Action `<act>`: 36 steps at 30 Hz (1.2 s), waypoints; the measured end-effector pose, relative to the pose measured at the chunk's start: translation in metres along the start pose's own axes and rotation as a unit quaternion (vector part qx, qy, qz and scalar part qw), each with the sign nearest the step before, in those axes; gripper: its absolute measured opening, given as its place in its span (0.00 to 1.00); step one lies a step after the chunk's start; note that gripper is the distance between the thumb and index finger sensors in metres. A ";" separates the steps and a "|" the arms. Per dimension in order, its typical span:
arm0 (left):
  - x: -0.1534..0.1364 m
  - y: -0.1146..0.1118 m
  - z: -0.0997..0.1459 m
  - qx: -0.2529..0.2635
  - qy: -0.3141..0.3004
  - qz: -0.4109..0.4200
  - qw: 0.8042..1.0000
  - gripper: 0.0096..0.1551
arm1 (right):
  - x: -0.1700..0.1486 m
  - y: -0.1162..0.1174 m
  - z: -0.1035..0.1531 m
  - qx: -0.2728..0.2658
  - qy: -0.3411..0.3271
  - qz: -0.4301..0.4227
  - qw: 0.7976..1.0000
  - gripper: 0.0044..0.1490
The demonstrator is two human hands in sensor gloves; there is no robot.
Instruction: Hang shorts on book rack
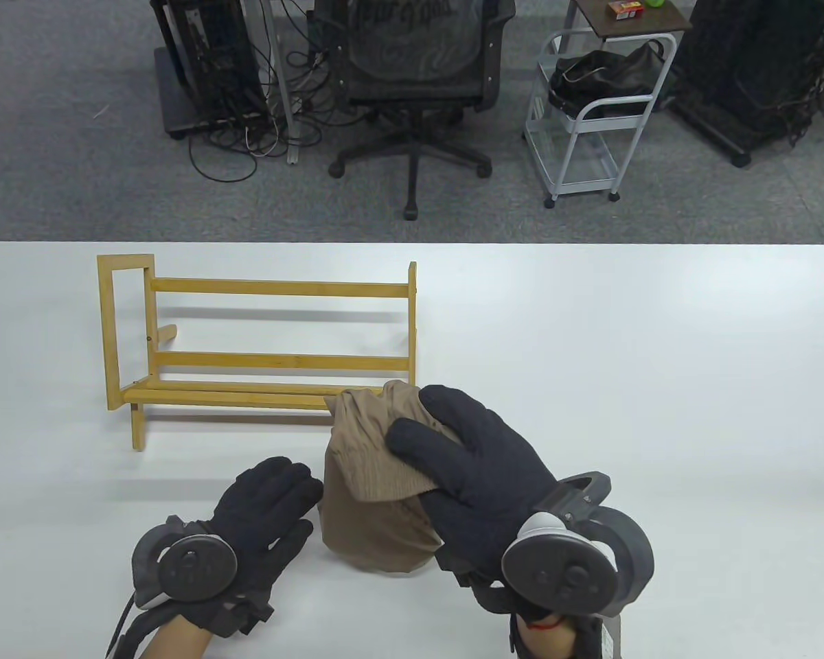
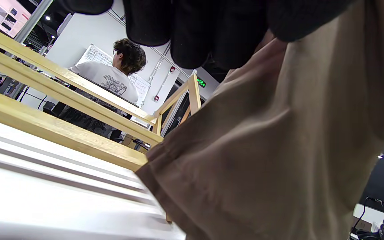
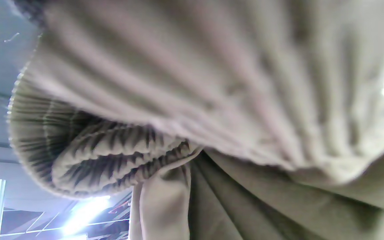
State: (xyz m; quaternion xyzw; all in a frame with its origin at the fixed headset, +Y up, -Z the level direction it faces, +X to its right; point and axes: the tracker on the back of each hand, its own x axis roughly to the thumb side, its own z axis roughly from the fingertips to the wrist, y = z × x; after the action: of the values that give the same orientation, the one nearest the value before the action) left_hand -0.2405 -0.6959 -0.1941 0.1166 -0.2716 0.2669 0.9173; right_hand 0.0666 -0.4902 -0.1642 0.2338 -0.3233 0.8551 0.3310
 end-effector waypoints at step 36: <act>0.067 0.044 -0.133 -0.110 -0.153 0.345 0.920 0.61 | 0.003 0.010 0.006 0.027 -0.009 -0.004 1.000 0.21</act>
State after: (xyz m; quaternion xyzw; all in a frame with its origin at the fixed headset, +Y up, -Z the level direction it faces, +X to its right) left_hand -0.1591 -0.5828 -0.2636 -0.0465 -0.4594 0.5140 0.7229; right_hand 0.0584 -0.4986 -0.1626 0.2513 -0.3021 0.8602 0.3249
